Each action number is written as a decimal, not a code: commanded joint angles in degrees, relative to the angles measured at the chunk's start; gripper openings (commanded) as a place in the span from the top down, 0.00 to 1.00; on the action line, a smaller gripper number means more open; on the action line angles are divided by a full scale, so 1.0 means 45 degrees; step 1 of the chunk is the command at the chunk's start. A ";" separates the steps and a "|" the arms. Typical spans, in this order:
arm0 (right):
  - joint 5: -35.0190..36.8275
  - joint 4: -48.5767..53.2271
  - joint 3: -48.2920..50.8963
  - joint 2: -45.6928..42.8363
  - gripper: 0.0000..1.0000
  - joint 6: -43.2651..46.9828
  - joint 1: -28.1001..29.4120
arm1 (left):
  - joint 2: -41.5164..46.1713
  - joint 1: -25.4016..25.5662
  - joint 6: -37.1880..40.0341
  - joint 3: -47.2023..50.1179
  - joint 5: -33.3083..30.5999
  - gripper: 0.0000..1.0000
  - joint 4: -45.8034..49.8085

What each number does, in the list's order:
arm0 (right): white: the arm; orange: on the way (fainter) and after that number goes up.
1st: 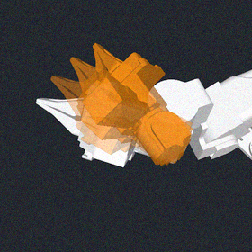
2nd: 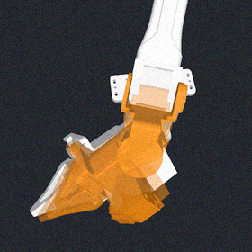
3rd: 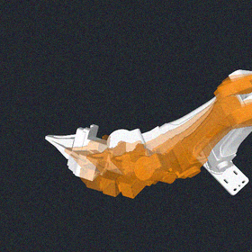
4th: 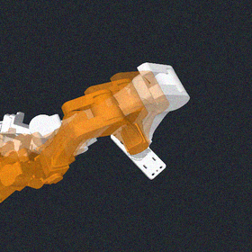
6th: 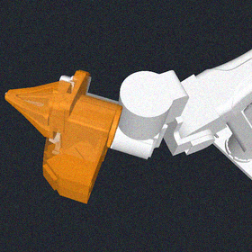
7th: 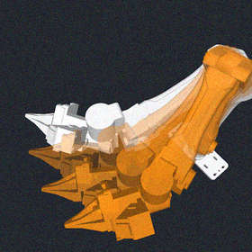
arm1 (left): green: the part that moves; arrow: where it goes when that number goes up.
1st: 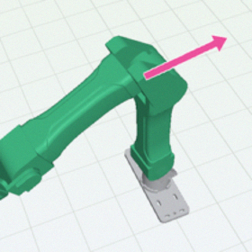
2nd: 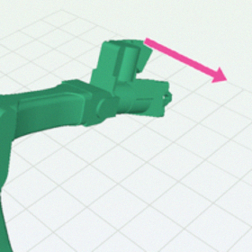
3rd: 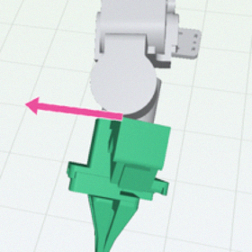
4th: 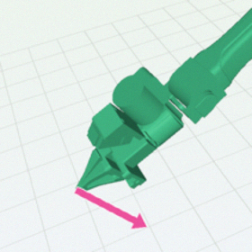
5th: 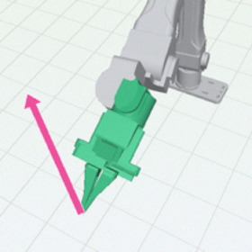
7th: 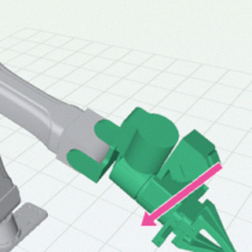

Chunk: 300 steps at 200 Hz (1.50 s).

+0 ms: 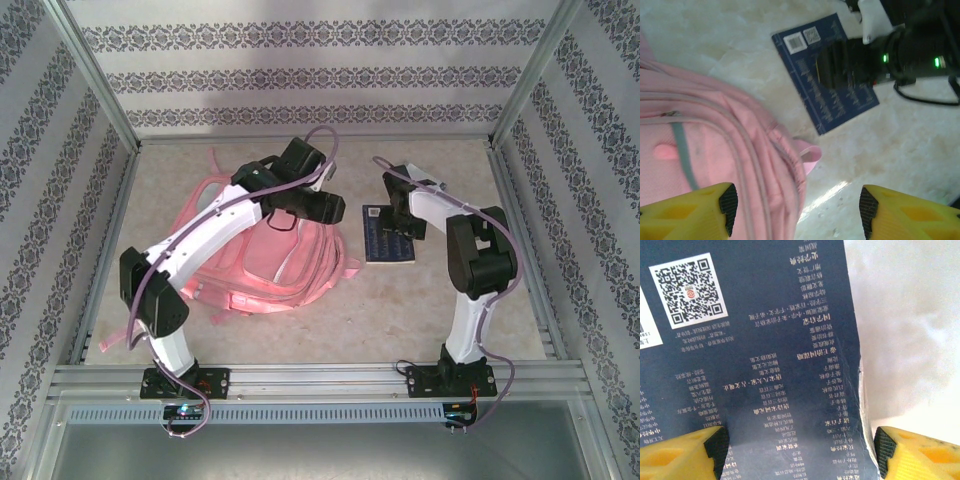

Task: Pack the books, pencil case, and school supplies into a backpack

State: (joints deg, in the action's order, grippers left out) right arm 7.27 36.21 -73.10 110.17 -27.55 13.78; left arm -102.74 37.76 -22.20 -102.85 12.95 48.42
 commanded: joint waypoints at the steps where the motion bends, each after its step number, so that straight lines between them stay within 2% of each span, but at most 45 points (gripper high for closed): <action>1: -0.0648 0.0360 0.1725 -0.1018 0.24 -0.0539 0.0084 | -0.1183 -0.0061 -0.1639 -0.0670 0.0765 0.33 -0.0939; 32: -0.2218 -0.1162 0.3818 -0.3194 0.26 -0.1215 -0.0547 | -0.3197 0.0139 -0.2614 -0.1341 0.1386 0.35 -0.1376; 59: -0.4422 -0.3144 0.5275 -0.4652 0.30 -0.2540 -0.2229 | -0.4721 0.0430 -0.3372 -0.2009 0.1864 0.40 -0.1946; 76: -0.5065 -0.4043 0.5700 -0.5002 0.33 -0.3106 -0.2956 | -0.5571 0.0699 -0.3542 -0.2598 0.2100 0.46 -0.2188; 107: -0.5987 -0.4715 0.5389 -0.4573 0.35 -0.3006 -0.3372 | -0.6812 0.0926 -0.3836 -0.3493 0.1777 0.48 -0.1903; 143: -0.6302 -0.4775 0.4890 -0.3624 0.37 -0.2862 -0.3414 | -0.7788 0.0975 -0.4449 -0.3660 0.1915 0.49 -0.2160; 176: -0.6428 -0.4882 0.4975 -0.3239 0.38 -0.2748 -0.3385 | -0.8411 0.0985 -0.4669 -0.3786 0.1871 0.55 -0.1947; 231: -0.6049 -0.4176 0.4378 -0.2763 0.42 -0.2021 -0.2522 | -0.9051 0.1121 -0.5029 -0.3687 0.3001 0.64 -0.2721; 273: -0.6015 -0.4460 0.4610 -0.3232 0.60 -0.2109 -0.2281 | -0.9143 0.1121 -0.5190 -0.3357 0.3494 0.78 -0.3117; 287: -0.5905 -0.4484 0.4731 -0.3438 0.65 -0.2158 -0.2252 | -0.9123 0.1140 -0.5154 -0.3337 0.3526 0.80 -0.3110; 300: -0.5820 -0.4460 0.4741 -0.3597 0.74 -0.2159 -0.2196 | -0.9104 0.1155 -0.5148 -0.3319 0.3538 0.82 -0.3134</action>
State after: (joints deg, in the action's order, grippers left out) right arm -14.26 17.76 -51.90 96.66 -37.08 1.28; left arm -140.88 41.12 -45.06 -118.74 23.97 38.57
